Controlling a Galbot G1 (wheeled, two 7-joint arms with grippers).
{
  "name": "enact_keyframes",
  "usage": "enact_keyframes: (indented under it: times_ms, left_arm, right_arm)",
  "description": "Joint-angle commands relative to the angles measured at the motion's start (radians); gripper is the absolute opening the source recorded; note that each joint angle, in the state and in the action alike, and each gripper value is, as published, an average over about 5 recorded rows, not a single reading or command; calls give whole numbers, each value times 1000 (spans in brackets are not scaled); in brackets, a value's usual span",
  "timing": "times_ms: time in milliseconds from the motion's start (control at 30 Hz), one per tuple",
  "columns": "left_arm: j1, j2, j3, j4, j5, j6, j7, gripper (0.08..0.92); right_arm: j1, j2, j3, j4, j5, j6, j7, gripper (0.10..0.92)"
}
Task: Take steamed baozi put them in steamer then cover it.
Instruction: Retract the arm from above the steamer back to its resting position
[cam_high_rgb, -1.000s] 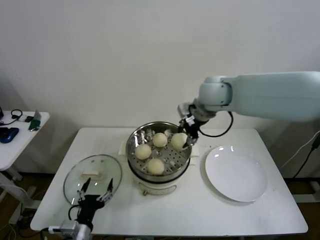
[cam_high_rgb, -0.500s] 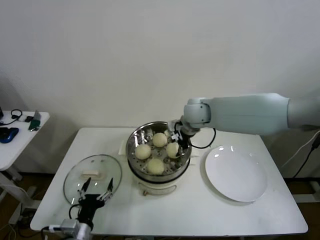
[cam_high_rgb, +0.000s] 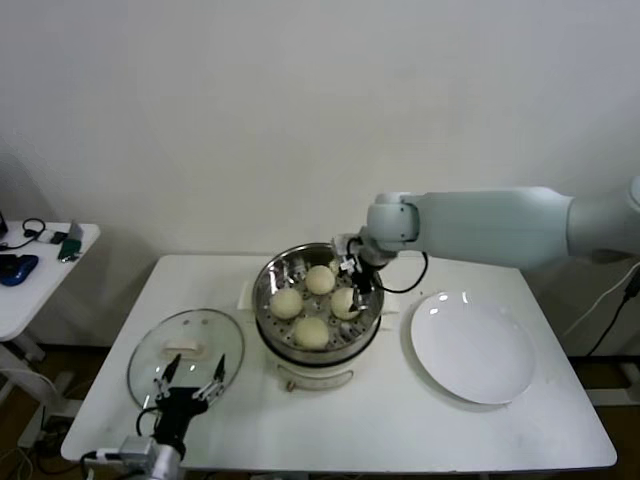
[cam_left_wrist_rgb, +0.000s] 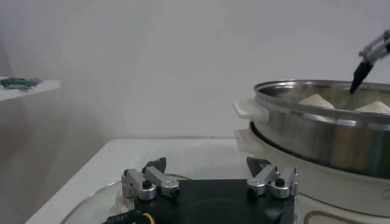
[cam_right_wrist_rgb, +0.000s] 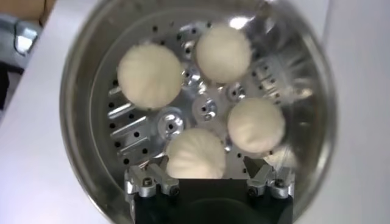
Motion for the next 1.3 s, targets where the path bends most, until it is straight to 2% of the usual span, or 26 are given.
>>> enact_keyframes:
  times_ms: [33, 167, 300, 433, 533, 633, 767, 900, 1067, 1300]
  left_arm:
    - [0, 6, 0, -5, -5, 3, 1, 823]
    - [-5, 10, 2, -5, -6, 1, 5, 823]
    - [-16, 13, 5, 4, -6, -1, 2, 823]
    - [-27, 20, 14, 4, -1, -16, -19, 823]
    - [-37, 27, 17, 7, 1, -27, -26, 823]
    - [-51, 34, 17, 16, 5, -34, -28, 823]
    - [-67, 46, 20, 27, 11, -40, -27, 823]
    - [-79, 53, 22, 33, 29, -50, -26, 823]
    - [-89, 65, 23, 46, 74, -73, -24, 823]
    - [-100, 85, 23, 69, 173, -118, -37, 823]
  right_arm:
    - [171, -208, 64, 41, 184, 36, -77, 823]
    - [59, -392, 206, 131, 253, 19, 169, 823]
    - [-245, -573, 515, 190, 173, 44, 423, 823]
    - [-608, -691, 830, 228, 108, 78, 634, 823]
    - [-905, -750, 1090, 254, 66, 125, 723, 823]
    - [-1298, -771, 1448, 284, 34, 167, 742, 823]
    - [-1777, -718, 1916, 316, -32, 226, 730, 823]
    - [-2116, -570, 2243, 327, -124, 339, 681, 823]
    - [-2343, -354, 2397, 341, -183, 493, 620, 823]
    - [-2471, -109, 2427, 332, -236, 660, 581, 823]
